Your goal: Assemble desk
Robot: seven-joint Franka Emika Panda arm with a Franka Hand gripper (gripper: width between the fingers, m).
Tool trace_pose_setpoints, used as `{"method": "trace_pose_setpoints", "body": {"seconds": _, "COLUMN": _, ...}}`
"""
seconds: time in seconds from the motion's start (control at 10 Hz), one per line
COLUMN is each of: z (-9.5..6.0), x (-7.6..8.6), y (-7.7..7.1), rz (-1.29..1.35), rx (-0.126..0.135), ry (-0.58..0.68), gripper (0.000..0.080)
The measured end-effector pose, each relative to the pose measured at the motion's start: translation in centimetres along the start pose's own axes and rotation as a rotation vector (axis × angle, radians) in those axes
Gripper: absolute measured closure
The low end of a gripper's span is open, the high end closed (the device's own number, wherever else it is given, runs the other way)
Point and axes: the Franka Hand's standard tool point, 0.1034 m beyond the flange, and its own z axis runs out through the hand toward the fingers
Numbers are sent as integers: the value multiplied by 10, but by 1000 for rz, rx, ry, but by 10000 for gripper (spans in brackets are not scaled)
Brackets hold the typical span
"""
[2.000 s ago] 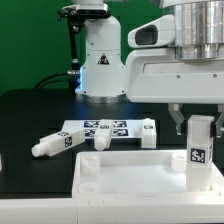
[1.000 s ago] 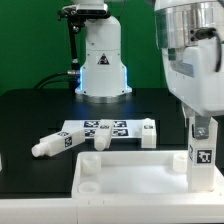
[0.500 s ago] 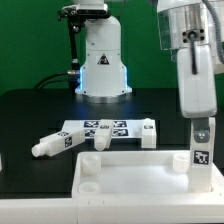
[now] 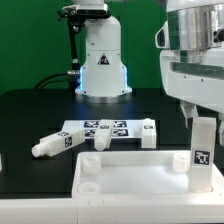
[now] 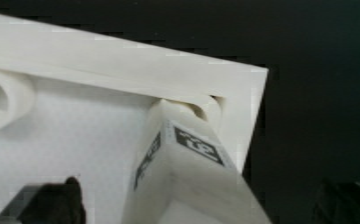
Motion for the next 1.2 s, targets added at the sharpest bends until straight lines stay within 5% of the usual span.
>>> {"method": "trace_pose_setpoints", "body": {"seconds": 0.4, "z": 5, "x": 5, "y": 0, "rz": -514, "rx": -45, "ry": 25, "gripper": 151}}
{"method": "trace_pose_setpoints", "body": {"seconds": 0.6, "z": 7, "x": 3, "y": 0, "rz": -528, "rx": -49, "ry": 26, "gripper": 151}}
{"method": "trace_pose_setpoints", "body": {"seconds": 0.8, "z": 7, "x": 3, "y": 0, "rz": -523, "rx": -49, "ry": 26, "gripper": 464}}
{"method": "trace_pose_setpoints", "body": {"seconds": 1.2, "z": 8, "x": 7, "y": 5, "rz": -36, "rx": -28, "ry": 8, "gripper": 511}}
